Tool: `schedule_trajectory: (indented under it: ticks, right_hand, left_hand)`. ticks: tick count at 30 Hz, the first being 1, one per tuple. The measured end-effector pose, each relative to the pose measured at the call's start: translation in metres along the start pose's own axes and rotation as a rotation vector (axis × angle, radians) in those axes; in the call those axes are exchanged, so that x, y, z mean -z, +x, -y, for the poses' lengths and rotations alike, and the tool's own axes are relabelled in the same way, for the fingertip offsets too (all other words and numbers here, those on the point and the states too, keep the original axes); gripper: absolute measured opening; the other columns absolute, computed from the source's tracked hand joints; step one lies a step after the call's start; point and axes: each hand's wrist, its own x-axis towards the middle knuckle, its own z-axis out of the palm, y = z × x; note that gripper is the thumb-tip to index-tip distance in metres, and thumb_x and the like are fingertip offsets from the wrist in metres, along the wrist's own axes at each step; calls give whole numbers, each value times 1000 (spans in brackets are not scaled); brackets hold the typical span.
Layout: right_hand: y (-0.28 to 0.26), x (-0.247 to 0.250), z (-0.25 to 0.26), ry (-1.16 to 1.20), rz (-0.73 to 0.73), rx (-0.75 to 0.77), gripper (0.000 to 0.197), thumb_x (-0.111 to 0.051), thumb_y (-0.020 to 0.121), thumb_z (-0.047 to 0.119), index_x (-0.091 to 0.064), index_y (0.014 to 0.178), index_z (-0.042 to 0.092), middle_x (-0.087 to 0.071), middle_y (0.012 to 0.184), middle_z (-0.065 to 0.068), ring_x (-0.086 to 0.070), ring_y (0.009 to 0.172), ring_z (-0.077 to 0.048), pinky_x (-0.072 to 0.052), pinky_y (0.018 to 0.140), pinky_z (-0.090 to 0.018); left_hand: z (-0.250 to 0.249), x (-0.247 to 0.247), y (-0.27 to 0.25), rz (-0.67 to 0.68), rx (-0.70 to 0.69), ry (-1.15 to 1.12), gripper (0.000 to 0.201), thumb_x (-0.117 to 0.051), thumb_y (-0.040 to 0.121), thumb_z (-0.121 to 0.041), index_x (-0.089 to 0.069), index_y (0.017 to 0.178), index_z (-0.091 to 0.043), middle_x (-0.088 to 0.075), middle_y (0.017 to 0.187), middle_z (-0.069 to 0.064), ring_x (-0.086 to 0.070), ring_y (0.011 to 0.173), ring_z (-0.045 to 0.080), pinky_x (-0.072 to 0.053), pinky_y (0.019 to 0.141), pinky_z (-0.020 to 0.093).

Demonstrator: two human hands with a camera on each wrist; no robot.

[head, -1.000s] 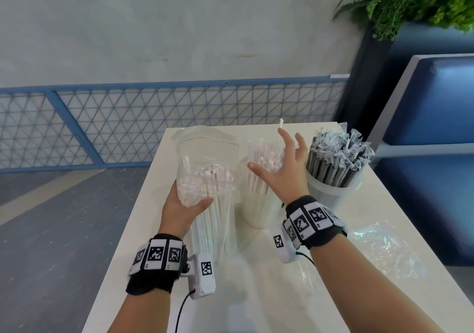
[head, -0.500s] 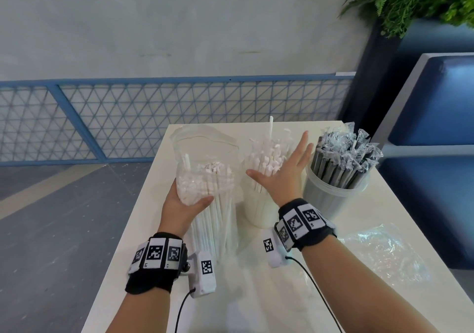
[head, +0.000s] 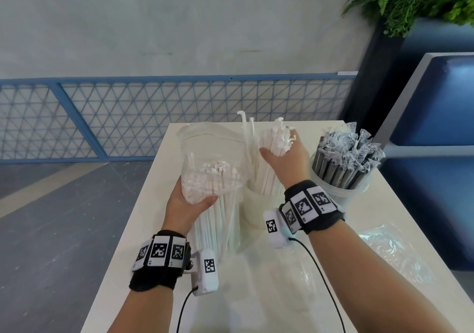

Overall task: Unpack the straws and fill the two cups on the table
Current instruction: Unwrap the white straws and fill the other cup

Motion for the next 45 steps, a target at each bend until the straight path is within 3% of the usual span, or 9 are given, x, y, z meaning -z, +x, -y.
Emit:
schedule_trajectory:
  ticks: [3, 6, 8, 15, 21, 26, 36, 41, 45]
  right_hand:
    - [-6, 1, 4, -95, -107, 148, 79, -78, 69, 35, -38, 134, 17, -44, 136, -5, -37, 120, -19, -27, 102, -29]
    - [-28, -4, 15, 30, -234, 398, 50, -66, 78, 36, -50, 120, 15, -52, 119, -2, -47, 107, -12, -37, 92, -21]
    - [-46, -13, 19, 55, -44, 491, 28, -56, 86, 26, -56, 111, 14, -60, 105, 1, -55, 93, -8, -48, 86, -24]
    - [-60, -39, 7, -156, 267, 366, 41, -59, 87, 19, -50, 127, 14, -58, 122, -1, -54, 111, -15, -37, 91, -15]
    - [-64, -40, 13, -97, 429, 294, 57, -72, 76, 16, -49, 128, 16, -61, 122, -1, -58, 109, -13, -46, 95, -22]
    - [-71, -47, 6, -41, 525, 225, 68, -72, 75, 13, -42, 135, 20, -56, 130, 0, -52, 120, -13, -42, 99, -22]
    - [-71, -65, -1, -213, 456, 175, 57, -67, 70, 47, -53, 120, 23, -66, 103, 8, -59, 104, -16, -31, 106, -36]
    - [-82, -74, -9, 102, 395, 87, 45, -66, 66, 44, -59, 107, 26, -69, 98, 6, -63, 97, -19, -46, 96, -40]
    - [-77, -65, 1, 338, 320, 44, 24, -71, 77, 16, -57, 88, 31, -66, 89, 4, -65, 91, -17, -54, 83, -33]
  left_hand:
    - [0, -1, -1, 13, -7, 5, 62, -81, 65, -5, -52, 118, -20, -63, 102, -11, -58, 95, -2, -44, 77, 13]
    - [0, 0, -2, 20, -13, 4, 61, -81, 65, -5, -53, 117, -20, -63, 102, -11, -58, 95, -2, -44, 76, 13]
    - [0, 1, -4, 23, -24, 5, 59, -81, 66, -4, -53, 116, -19, -65, 102, -10, -59, 95, 0, -47, 74, 11]
    - [-3, 6, -12, 109, -55, 11, 55, -78, 65, 4, -54, 109, -19, -63, 99, -9, -60, 80, -16, -47, 65, 3]
    - [3, 17, -12, 107, -21, -32, 76, -89, 48, -11, -55, 116, -17, -66, 110, -1, -61, 107, 14, -50, 89, 30]
    - [2, 21, -10, 145, -48, -47, 78, -89, 40, -11, -56, 110, -24, -67, 105, -5, -64, 101, 5, -54, 72, 15]
    - [-1, 19, -12, 215, -11, 6, 87, -86, 33, -32, -50, 113, -35, -63, 112, -11, -60, 104, 0, -54, 84, 23]
    - [-1, 16, -10, 165, -25, 58, 90, -89, 38, -27, -52, 121, -20, -64, 115, 1, -60, 108, 14, -53, 88, 36]
    - [-1, 16, -9, 128, -34, 91, 72, -86, 56, -2, -53, 118, -17, -64, 108, -6, -60, 102, 6, -51, 81, 21]
